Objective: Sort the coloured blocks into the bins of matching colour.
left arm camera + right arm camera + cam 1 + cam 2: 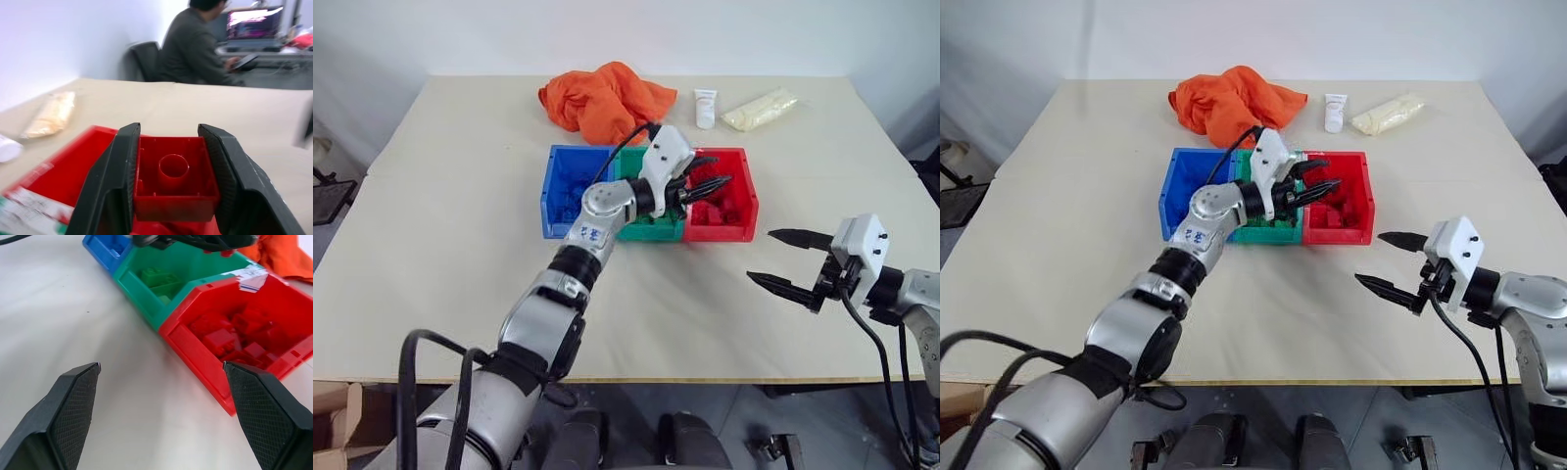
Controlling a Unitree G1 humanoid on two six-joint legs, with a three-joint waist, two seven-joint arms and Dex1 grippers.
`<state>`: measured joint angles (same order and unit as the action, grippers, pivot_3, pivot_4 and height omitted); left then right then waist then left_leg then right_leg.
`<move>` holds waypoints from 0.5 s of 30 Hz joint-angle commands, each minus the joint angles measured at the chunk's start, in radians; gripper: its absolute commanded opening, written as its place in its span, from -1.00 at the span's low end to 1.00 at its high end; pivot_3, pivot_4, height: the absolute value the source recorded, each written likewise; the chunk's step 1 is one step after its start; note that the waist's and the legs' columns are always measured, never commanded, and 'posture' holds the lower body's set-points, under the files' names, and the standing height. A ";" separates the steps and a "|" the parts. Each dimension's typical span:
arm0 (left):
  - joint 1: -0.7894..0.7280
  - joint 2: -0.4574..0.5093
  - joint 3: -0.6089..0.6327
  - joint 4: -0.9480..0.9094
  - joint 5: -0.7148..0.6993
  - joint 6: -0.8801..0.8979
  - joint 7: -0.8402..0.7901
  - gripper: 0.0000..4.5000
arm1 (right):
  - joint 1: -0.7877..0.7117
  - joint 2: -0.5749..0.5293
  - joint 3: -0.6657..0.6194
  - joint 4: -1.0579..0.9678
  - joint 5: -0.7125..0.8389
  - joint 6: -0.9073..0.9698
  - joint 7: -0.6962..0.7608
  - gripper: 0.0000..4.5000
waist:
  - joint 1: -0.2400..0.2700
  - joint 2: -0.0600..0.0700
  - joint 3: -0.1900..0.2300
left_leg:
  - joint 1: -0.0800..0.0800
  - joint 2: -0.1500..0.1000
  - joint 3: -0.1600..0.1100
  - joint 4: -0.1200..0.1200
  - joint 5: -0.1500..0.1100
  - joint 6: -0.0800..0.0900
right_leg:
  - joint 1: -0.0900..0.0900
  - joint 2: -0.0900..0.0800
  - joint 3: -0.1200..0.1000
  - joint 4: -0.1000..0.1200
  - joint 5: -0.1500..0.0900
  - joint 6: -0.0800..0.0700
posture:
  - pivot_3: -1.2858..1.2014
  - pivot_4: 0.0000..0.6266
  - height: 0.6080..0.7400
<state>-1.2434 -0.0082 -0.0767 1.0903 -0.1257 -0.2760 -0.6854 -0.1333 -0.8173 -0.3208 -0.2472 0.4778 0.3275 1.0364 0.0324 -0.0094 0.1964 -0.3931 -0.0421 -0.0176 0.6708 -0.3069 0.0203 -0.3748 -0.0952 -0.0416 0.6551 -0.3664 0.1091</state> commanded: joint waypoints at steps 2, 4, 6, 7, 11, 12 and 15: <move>-0.077 -0.032 0.027 0.099 0.034 -0.076 0.046 0.50 | 0.031 0.004 -0.051 -0.066 0.035 -0.005 -0.034 0.86 | -0.003 0.000 0.000 | 0.000 0.000 0.000 -0.001 0.000 0.000 | 0.000 0.000 0.000 0.000 0.000 0.000 | 0.03 -0.52 1.00; -0.093 -0.046 0.032 0.127 0.046 -0.091 0.042 0.78 | 0.043 0.004 -0.057 -0.075 0.039 -0.007 -0.045 0.86 | -0.004 0.000 0.000 | 0.000 0.000 0.000 -0.001 0.000 0.000 | 0.000 0.000 -0.001 0.000 0.000 0.000 | 0.03 -0.52 1.00; -0.101 -0.053 0.036 0.143 0.057 -0.105 0.044 0.99 | 0.050 0.003 -0.059 -0.081 0.044 -0.008 -0.053 0.86 | -0.004 0.000 0.000 | 0.000 0.000 0.000 -0.001 0.000 0.000 | 0.000 0.000 -0.002 0.000 0.000 0.000 | 0.03 -0.52 1.00; -0.105 -0.055 0.040 0.148 0.060 -0.107 0.045 0.99 | 0.048 0.002 -0.057 -0.080 0.045 -0.009 -0.055 0.86 | -0.004 0.000 0.000 | 0.000 0.000 0.000 -0.001 0.000 0.000 | 0.000 0.000 -0.001 0.000 0.000 0.000 | 0.03 -0.52 1.00; -0.094 -0.037 0.048 0.135 0.062 -0.120 -0.010 0.99 | 0.030 0.000 -0.044 -0.069 0.047 -0.013 -0.061 0.86 | -0.005 0.000 0.000 | 0.000 0.000 0.000 -0.001 0.000 0.000 | 0.000 0.000 -0.002 0.000 0.000 0.000 | 0.03 -0.52 1.00; -0.083 -0.022 0.040 0.122 0.065 -0.123 -0.056 0.99 | 0.026 0.000 -0.042 -0.068 0.049 -0.013 -0.061 0.86 | -0.006 0.000 0.000 | 0.000 0.000 0.000 -0.001 0.000 0.000 | 0.000 0.000 -0.001 0.000 0.000 0.000 | 0.03 -0.52 1.00; -0.017 0.043 0.048 0.052 0.039 -0.109 -0.192 0.99 | 0.017 -0.007 -0.039 -0.056 0.053 -0.014 -0.050 0.86 | -0.010 0.000 0.000 | 0.001 0.000 0.000 -0.002 0.000 0.000 | 0.000 0.000 -0.002 0.001 0.000 0.000 | 0.03 -0.52 1.00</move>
<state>-1.2861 0.0044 -0.0401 1.2013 -0.0697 -0.3783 -0.8027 -0.1064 -0.8153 -0.3355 -0.2877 0.5122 0.3274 0.9819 0.0226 -0.0096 0.1966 -0.3915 -0.0416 -0.0171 0.6685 -0.3064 0.0197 -0.3752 -0.0951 -0.0433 0.6564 -0.3663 0.1091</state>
